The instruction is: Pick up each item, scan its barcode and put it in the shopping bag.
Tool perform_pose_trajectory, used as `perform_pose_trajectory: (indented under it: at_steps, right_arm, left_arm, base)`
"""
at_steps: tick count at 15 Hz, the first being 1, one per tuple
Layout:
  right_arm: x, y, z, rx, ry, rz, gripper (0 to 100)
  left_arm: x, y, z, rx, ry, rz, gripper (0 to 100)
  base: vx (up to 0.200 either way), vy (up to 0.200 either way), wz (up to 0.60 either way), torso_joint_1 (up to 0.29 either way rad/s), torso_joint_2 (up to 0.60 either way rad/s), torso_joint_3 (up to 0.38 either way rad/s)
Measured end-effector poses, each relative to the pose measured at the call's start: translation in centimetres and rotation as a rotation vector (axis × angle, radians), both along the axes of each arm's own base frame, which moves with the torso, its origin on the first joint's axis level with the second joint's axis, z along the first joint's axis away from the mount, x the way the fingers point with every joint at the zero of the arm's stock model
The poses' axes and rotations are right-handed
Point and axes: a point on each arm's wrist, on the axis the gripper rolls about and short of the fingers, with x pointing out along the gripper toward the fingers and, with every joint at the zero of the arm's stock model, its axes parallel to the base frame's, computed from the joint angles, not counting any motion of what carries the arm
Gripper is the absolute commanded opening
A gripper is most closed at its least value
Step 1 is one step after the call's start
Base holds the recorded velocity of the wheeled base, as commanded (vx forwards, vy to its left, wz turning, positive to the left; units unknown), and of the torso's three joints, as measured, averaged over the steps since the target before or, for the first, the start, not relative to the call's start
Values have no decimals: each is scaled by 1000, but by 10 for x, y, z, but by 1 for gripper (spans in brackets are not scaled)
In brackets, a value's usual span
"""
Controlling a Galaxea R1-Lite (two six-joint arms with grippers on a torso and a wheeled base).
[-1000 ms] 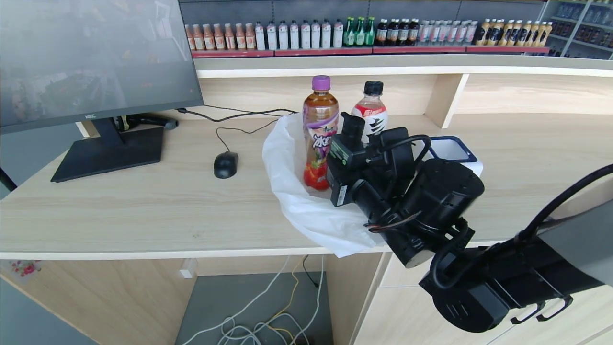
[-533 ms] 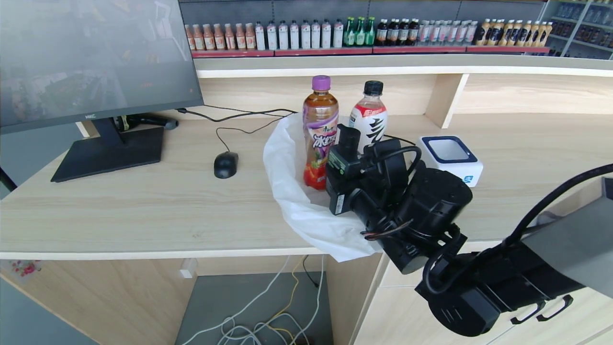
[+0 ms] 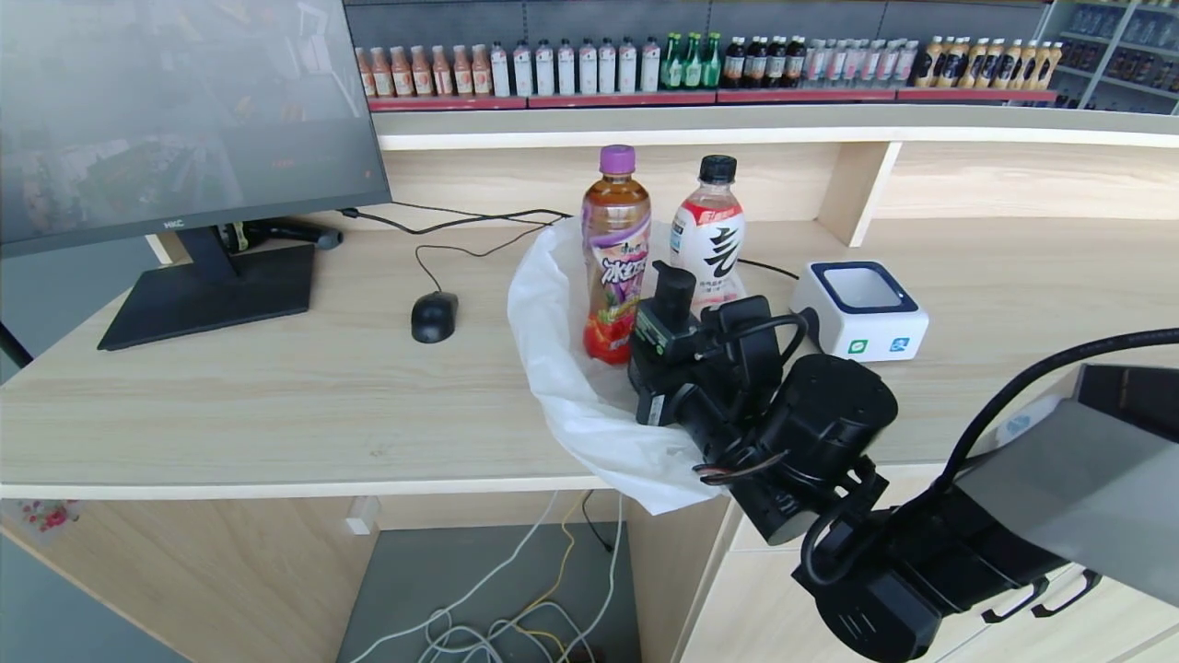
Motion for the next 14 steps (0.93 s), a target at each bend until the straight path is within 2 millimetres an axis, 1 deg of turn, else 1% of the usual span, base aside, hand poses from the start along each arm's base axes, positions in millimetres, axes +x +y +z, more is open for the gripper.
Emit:
perform_pose_trajectory:
  at_steps: [10,11,14]
  right_arm:
    - [3,2,-6,-8,10,3,0]
    - [3,2,-6,-9,11,3,100]
    - [4,2,-7,0,19,5,100]
  left_arm:
    - [0,0,0,0,0,0,100]
    - [0,0,0,0,0,-1,100]
    - [0,0,0,0,0,1,100]
  base:
    - [0,0,0,0,0,0]
    - [0,0,0,0,0,0]
    - [0,0,0,0,0,0]
